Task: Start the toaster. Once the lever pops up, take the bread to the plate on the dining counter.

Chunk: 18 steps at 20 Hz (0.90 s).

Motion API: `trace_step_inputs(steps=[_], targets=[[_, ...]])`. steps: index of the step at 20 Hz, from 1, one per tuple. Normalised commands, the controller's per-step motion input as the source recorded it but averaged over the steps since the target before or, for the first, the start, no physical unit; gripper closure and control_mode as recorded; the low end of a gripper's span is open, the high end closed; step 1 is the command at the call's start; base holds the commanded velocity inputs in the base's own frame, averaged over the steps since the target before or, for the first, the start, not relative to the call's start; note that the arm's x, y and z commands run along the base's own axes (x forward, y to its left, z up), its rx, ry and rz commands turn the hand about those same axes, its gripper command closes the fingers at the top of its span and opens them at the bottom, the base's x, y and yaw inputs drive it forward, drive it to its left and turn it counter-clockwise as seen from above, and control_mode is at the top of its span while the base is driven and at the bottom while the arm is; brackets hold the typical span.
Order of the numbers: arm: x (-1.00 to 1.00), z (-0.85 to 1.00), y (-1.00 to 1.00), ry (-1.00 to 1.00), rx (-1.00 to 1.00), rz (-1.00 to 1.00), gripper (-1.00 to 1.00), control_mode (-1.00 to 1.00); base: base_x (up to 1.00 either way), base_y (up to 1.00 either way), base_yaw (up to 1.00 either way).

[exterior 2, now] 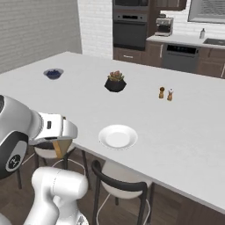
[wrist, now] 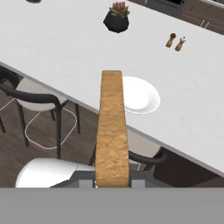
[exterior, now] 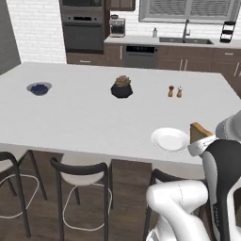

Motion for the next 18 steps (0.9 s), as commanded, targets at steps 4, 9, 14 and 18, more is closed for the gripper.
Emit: trace_step_inputs(steps=[4, 9, 14, 18], targets=[[0.00, 0.00, 0.00, 0.00, 0.00, 0.00, 1.00, 1.00, 0.71, -0.07, -0.18], [0.00, 0.00, 0.00, 0.00, 0.00, 0.00, 1.00, 1.00, 0.69, 0.00, -0.25], [0.00, 0.00, 0.00, 0.00, 0.00, 0.00, 1.00, 1.00, 0.77, 0.00, -0.26], [0.00, 0.00, 0.00, 0.00, 0.00, 0.00, 1.00, 1.00, 0.73, 0.00, -0.25]])
